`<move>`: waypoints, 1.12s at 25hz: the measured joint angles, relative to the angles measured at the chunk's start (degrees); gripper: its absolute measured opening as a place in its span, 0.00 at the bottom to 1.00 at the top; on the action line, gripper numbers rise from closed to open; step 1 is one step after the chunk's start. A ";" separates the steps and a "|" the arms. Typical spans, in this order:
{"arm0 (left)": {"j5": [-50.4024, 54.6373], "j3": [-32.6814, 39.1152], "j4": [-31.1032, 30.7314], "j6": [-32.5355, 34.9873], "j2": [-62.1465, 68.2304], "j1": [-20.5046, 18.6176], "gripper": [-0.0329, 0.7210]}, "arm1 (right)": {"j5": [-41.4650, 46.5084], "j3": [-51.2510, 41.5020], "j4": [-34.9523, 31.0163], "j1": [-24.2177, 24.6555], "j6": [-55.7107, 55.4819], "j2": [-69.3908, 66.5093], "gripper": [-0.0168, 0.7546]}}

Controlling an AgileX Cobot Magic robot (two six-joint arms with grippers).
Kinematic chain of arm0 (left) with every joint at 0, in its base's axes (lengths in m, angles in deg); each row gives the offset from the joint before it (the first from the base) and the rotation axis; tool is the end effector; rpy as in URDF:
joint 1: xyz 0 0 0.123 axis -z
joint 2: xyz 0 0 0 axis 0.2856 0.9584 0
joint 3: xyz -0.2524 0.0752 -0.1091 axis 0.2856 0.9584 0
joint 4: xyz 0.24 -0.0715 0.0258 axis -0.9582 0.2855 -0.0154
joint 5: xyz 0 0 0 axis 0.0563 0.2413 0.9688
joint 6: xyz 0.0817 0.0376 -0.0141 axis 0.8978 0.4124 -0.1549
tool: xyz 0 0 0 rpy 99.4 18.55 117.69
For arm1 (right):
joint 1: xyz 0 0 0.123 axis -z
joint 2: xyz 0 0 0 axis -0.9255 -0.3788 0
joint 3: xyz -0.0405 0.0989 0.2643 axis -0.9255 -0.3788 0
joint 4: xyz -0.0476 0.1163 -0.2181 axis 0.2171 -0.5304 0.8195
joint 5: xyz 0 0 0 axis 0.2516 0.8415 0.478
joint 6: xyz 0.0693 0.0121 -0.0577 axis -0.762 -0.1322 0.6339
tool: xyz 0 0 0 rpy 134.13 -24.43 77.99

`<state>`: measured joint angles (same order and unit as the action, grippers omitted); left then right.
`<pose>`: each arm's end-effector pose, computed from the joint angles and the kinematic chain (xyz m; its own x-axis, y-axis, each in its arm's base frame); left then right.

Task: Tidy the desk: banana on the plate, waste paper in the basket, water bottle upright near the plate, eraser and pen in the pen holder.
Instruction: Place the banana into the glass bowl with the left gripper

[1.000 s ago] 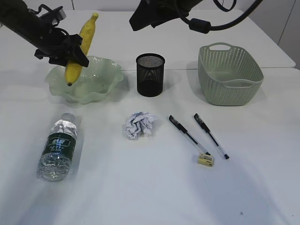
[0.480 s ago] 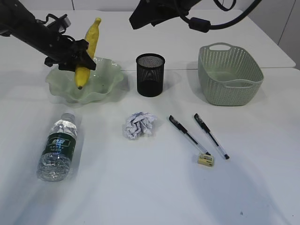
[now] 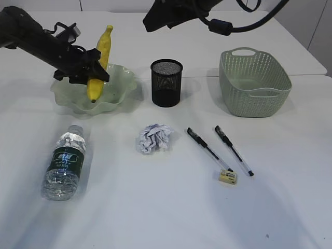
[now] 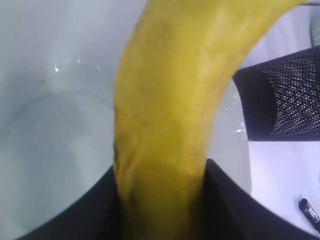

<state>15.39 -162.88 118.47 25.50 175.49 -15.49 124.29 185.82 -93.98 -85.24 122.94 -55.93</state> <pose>0.5391 -0.0626 0.1578 -0.9074 -0.1015 -0.4079 0.1645 0.8073 -0.5667 0.4229 0.1833 0.3451 -0.5035 -0.4271 -0.7510 -0.7747 0.6080 0.1737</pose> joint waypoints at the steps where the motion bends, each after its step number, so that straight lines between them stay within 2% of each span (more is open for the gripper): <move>1: 0.00 0.00 0.10 0.00 0.00 0.00 0.45 | 0.00 0.00 0.00 0.00 0.00 0.00 0.67; 28: -0.79 0.00 -0.78 -0.10 0.00 0.00 0.48 | 0.00 0.00 0.00 0.00 0.00 0.00 0.67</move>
<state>14.59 -162.88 117.68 25.40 175.49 -15.49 124.29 185.82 -93.98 -85.24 122.94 -55.93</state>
